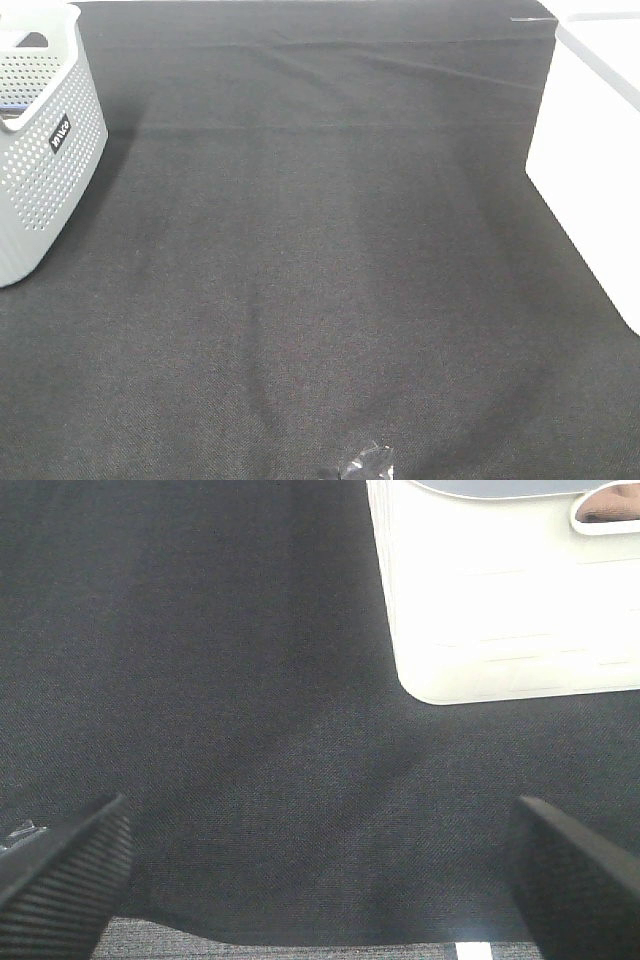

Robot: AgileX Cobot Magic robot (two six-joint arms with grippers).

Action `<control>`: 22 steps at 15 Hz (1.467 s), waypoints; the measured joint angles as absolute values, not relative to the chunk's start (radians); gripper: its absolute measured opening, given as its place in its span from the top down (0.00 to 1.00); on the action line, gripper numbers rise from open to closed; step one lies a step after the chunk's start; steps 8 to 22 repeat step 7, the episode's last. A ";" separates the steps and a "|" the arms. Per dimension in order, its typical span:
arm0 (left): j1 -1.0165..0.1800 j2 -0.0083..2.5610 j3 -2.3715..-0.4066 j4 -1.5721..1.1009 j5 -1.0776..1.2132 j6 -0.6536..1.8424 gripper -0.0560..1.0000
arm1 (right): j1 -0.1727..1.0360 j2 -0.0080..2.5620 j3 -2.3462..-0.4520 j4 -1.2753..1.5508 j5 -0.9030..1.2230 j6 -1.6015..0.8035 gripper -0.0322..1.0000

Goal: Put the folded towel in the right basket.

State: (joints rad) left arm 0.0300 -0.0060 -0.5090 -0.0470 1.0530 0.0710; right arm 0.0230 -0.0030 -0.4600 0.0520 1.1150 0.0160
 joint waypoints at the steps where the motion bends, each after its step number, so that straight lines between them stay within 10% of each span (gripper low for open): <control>1: 0.030 -0.006 -0.509 -0.047 1.053 0.071 0.01 | 0.023 -0.003 -0.460 0.052 1.115 0.016 0.03; 22: 0.030 -0.006 -0.509 -0.047 1.053 0.071 0.01 | 0.023 -0.003 -0.460 0.052 1.115 0.016 0.03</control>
